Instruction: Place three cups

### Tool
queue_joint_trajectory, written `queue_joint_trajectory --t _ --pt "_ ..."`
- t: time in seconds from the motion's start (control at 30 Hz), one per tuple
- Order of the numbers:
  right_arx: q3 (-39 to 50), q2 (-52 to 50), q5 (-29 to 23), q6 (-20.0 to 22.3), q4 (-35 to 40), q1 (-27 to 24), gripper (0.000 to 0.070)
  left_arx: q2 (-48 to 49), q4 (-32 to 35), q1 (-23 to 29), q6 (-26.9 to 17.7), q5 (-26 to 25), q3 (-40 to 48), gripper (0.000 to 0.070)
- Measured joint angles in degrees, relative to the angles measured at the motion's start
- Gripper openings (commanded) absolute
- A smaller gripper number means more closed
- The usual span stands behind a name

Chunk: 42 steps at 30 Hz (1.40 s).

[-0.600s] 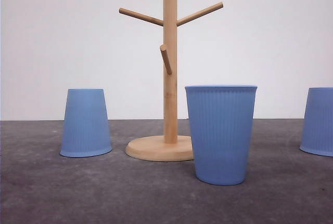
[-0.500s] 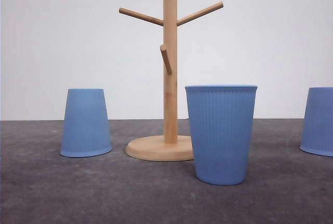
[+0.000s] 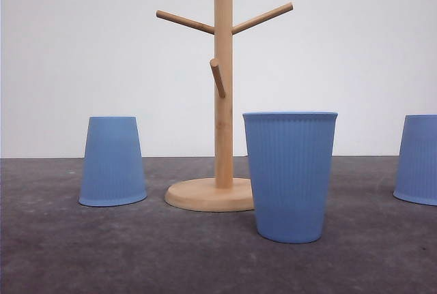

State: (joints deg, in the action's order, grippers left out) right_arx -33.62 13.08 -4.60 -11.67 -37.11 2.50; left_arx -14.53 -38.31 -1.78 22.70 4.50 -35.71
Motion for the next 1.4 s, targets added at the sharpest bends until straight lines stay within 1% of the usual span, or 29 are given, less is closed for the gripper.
queue_joint_trajectory --t 0.1,0.2,0.33,0.47,0.6,0.7,0.8,0.83,0.87,0.9,0.93,0.97,1.0,1.03,1.07,1.17,1.27,1.37,1.4 --pt "-3.5 4.9 3.6 2.8 -1.9 0.0 0.0007 -4.4 -5.4 0.0 -2.8 -0.7 -3.8 0.0004" --pt "-6.1 10.2 7.5 6.0 -3.3 0.0 0.0007 -9.4 -10.0 0.0 -5.7 -3.0 -6.6 0.0004" --pt "-7.8 17.3 12.4 10.6 -3.9 0.0 0.0007 -16.5 -14.6 0.0 -9.1 -9.4 -9.3 0.0004" --pt "-8.3 23.4 17.2 13.8 -3.8 0.1 0.0007 -23.1 -14.8 -0.4 -12.5 -17.4 -11.2 0.0004" --pt "-8.3 25.2 17.6 15.2 -2.7 3.3 0.0007 -26.3 -13.5 -5.1 -14.9 -18.1 -12.1 0.0004" --pt "-8.4 25.2 16.5 16.3 -1.5 7.0 0.0008 -27.4 -12.4 -10.5 -17.9 -17.7 -13.6 0.0004" --pt "-8.4 25.2 15.6 16.8 -1.2 10.2 0.0009 -28.7 -12.0 -15.7 -21.9 -17.2 -14.4 0.0007" --pt "-8.4 25.2 15.0 16.9 -1.2 11.1 0.0017 -29.2 -12.0 -17.2 -23.2 -16.7 -14.4 0.0023" --pt "-8.4 25.2 14.5 17.1 -1.2 12.0 0.0036 -29.6 -12.0 -18.5 -24.6 -16.3 -14.4 0.0055" --pt "-8.4 25.2 13.7 17.2 -1.2 12.7 0.0091 -29.8 -12.0 -19.4 -25.6 -15.8 -14.4 0.012" --pt "-8.4 25.2 13.2 17.4 -1.2 13.3 0.0158 -30.0 -12.0 -20.1 -26.5 -15.4 -14.4 0.0205" --pt "-8.4 25.2 12.7 17.5 -1.2 13.8 0.0239 -30.1 -12.0 -20.7 -27.3 -15.1 -14.4 0.0313" --pt "-8.4 25.2 12.3 17.6 -1.2 14.2 0.0301 -30.3 -11.9 -20.8 -27.6 -15.0 -14.4 0.0393" --pt "-8.4 25.2 12.1 17.6 -1.2 14.5 0.0347 -30.4 -11.6 -20.9 -27.8 -14.9 -14.4 0.0449" --pt "-8.4 25.2 12.1 17.7 -1.2 14.6 0.0376 -30.6 -11.2 -20.9 -27.8 -14.9 -14.4 0.0479" --pt "-8.4 25.2 11.9 17.7 -1.0 14.6 0.0376 -31.4 -8.8 -20.9 -25.5 -14.9 -14.4 0.0477" --pt "-8.4 24.8 11.9 17.7 -0.6 14.6 0.0376 -33.4 -5.4 -20.9 -20.6 -14.9 -14.4 0.0477" --pt "-8.4 24.5 11.9 17.7 0.0 14.7 0.0376 -37.5 -1.7 -20.9 -14.7 -14.9 -14.5 0.0479" --pt "-8.4 24.5 11.9 17.7 0.0 14.7 0.0376 -39.2 -0.9 -20.9 -13.2 -14.9 -14.7 0.0492"
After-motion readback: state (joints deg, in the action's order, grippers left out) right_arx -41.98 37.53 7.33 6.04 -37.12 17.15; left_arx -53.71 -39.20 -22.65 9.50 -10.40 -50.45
